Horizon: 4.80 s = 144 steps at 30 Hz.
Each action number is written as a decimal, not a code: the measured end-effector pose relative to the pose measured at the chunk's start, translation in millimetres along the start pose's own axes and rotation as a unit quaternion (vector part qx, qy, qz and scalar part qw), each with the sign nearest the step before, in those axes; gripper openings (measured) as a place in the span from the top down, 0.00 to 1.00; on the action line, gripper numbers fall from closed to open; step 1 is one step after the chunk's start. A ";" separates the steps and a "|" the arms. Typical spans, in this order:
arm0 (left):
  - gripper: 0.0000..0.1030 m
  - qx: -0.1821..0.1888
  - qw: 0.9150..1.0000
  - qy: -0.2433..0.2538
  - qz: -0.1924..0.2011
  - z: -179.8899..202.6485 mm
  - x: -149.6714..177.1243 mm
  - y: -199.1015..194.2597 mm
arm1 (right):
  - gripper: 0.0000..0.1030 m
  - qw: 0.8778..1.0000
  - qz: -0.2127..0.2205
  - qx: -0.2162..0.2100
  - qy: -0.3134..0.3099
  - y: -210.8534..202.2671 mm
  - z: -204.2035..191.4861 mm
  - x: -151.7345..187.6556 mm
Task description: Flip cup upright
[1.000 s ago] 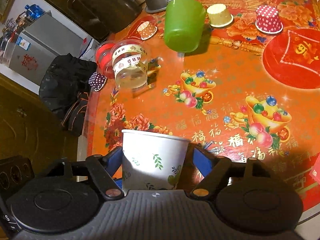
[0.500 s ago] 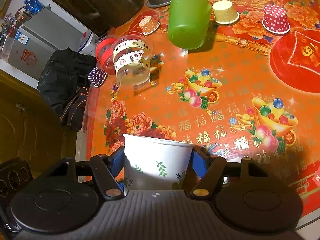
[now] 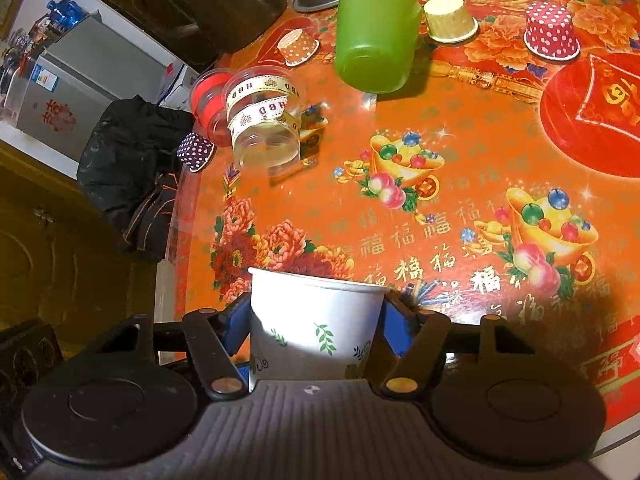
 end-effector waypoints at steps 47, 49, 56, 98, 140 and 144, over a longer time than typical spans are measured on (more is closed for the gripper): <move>0.20 0.030 0.981 -0.023 0.191 -55.0 21.3 -92.0 | 0.34 0.766 0.544 0.218 -0.263 -0.7 -19.7 118.0; 0.20 0.031 0.981 -0.025 0.192 -56.6 22.3 -92.4 | 0.34 0.768 0.544 0.206 -0.267 2.7 -21.7 119.8; 0.20 0.033 0.980 -0.033 0.195 -63.7 22.7 -92.1 | 0.34 0.763 0.545 0.197 -0.285 12.0 -27.2 123.4; 0.00 -0.125 0.967 0.162 0.155 48.2 36.1 -106.3 | 0.01 0.937 0.275 0.122 -0.179 -116.8 -13.9 116.2; 0.00 -0.127 0.973 0.145 0.126 41.2 35.1 -93.3 | 0.01 0.940 0.273 0.098 -0.178 -117.4 -10.8 115.2; 0.00 -0.128 0.973 0.144 0.124 41.3 35.1 -92.3 | 0.01 0.940 0.275 0.096 -0.179 -118.2 -11.1 115.6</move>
Point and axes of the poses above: each gripper's, at about its wrist camera, not at the fingertips, and y roughly the way its jaws point, z to its right, x to its underside, the point moved 4 cm from there along y, roughly the way its jaws point, and after that the axes turned 5 degrees about -z, right-handed, at the moved point
